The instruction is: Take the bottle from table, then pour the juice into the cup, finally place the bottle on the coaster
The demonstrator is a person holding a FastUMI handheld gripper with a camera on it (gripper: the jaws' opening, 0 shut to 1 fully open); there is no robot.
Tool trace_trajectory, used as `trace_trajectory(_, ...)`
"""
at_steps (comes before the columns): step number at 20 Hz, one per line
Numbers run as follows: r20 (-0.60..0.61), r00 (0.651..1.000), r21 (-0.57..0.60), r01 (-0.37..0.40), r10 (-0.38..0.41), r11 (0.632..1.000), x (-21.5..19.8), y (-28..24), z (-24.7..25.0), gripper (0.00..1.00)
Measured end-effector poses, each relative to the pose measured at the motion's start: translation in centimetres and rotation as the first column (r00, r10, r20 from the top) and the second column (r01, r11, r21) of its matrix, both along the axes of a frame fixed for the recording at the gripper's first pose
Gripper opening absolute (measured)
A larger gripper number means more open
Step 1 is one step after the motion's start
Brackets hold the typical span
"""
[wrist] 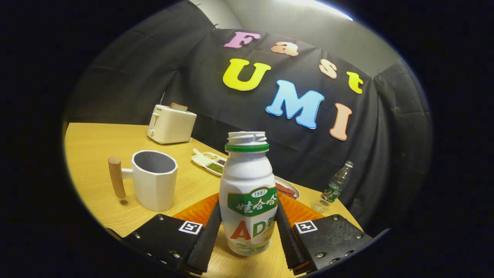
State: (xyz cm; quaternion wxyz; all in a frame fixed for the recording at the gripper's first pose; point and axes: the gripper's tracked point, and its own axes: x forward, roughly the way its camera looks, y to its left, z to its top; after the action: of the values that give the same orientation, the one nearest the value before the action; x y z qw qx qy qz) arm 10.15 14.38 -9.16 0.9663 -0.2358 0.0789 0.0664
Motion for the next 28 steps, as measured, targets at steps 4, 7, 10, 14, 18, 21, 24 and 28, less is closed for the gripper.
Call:
trace_trajectory(4, -0.001, 0.999, -0.116, -0.041, 0.041, 0.992, 0.5, 1.2, 0.2, 0.72)
trace_trajectory(7, -0.014, 0.998, -0.194, -0.070, 0.069, 0.979, 0.9, 1.7, 0.2, 0.72)
trace_trajectory(10, -0.029, 0.996, -0.244, -0.089, 0.085, 0.966, 1.0, 2.0, 0.0, 0.72)
trace_trajectory(14, -0.052, 0.994, -0.313, -0.112, 0.100, 0.943, 1.2, 2.1, -0.6, 0.72)
trace_trajectory(18, -0.064, 0.991, -0.378, -0.131, 0.115, 0.917, 1.3, 2.5, -0.7, 0.73)
trace_trajectory(21, -0.077, 0.990, -0.406, -0.143, 0.122, 0.903, 1.6, 2.7, -0.9, 0.72)
trace_trajectory(24, -0.079, 0.989, -0.447, -0.147, 0.125, 0.882, 1.7, 2.9, -0.8, 0.73)
trace_trajectory(28, -0.083, 0.990, -0.528, -0.144, 0.118, 0.837, 2.1, 2.7, -1.0, 0.73)
